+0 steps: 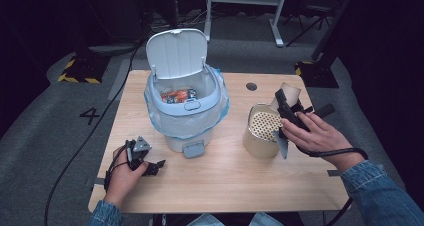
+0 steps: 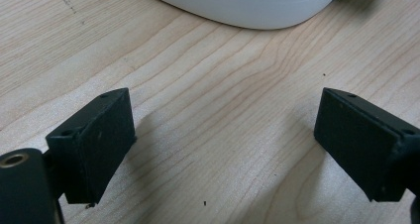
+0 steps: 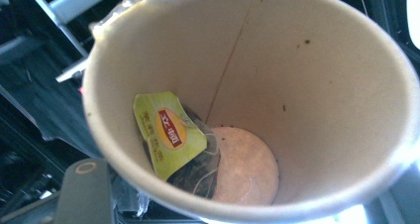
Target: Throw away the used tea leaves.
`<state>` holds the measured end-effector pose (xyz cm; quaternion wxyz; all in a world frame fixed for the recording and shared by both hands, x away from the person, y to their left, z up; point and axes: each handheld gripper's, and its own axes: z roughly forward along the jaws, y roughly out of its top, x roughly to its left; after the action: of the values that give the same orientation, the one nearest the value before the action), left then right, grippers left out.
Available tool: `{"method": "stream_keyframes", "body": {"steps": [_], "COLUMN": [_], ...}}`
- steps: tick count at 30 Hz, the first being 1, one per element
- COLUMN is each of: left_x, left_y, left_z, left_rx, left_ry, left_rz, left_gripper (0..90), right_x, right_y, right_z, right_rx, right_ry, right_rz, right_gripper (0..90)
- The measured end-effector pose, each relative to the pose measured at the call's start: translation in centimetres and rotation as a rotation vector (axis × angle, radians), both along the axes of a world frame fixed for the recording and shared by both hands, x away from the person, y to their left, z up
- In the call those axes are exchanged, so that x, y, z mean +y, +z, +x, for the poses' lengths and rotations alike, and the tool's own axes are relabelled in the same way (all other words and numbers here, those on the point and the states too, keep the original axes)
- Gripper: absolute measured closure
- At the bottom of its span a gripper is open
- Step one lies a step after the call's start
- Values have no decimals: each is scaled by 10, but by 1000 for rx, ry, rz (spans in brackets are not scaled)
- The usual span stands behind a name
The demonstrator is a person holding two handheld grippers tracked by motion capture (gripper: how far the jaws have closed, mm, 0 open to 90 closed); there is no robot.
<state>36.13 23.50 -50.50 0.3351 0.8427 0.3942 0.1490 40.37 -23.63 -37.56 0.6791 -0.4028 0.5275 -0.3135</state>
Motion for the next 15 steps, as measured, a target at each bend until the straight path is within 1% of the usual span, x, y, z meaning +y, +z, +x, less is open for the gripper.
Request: {"method": "stream_keyframes", "body": {"steps": [1,2,4,6,7,8,9,10,11,12,13,15], "left_x": [0,0,0,0,0,0,0,0,0,0,0,0], "left_y": [0,0,0,0,0,0,0,0,0,0,0,0], "left_z": [0,0,0,0,0,0,0,0,0,0,0,0], "left_rx": [0,0,0,0,0,0,0,0,0,0,0,0], "left_ry": [0,0,0,0,0,0,0,0,0,0,1,0], "left_rz": [0,0,0,0,-1,0,0,-1,0,0,0,1], "left_gripper": [92,92,92,92,92,92,92,92,92,92,92,92], "right_x": [0,0,0,0,-1,-2,-3,-4,-3,-3,-4,-5], "right_y": [1,3,6,8,12,22,26,26,25,24,22,22], "right_z": [0,1,1,0,1,1,1,1,1,1,1,1], "right_rx": [-1,-7,-27,-21,-16,-32,-48,-61,-54,-41,-45,-51], "right_ry": [-3,-2,-10,-3,-2,-15,-19,-18,-14,-12,-10,-12], "right_rz": [-9,-2,-8,-16,-10,30,55,43,15,0,10,6], "right_gripper": [308,308,309,309,309,309,309,309,310,309,310,309]}}
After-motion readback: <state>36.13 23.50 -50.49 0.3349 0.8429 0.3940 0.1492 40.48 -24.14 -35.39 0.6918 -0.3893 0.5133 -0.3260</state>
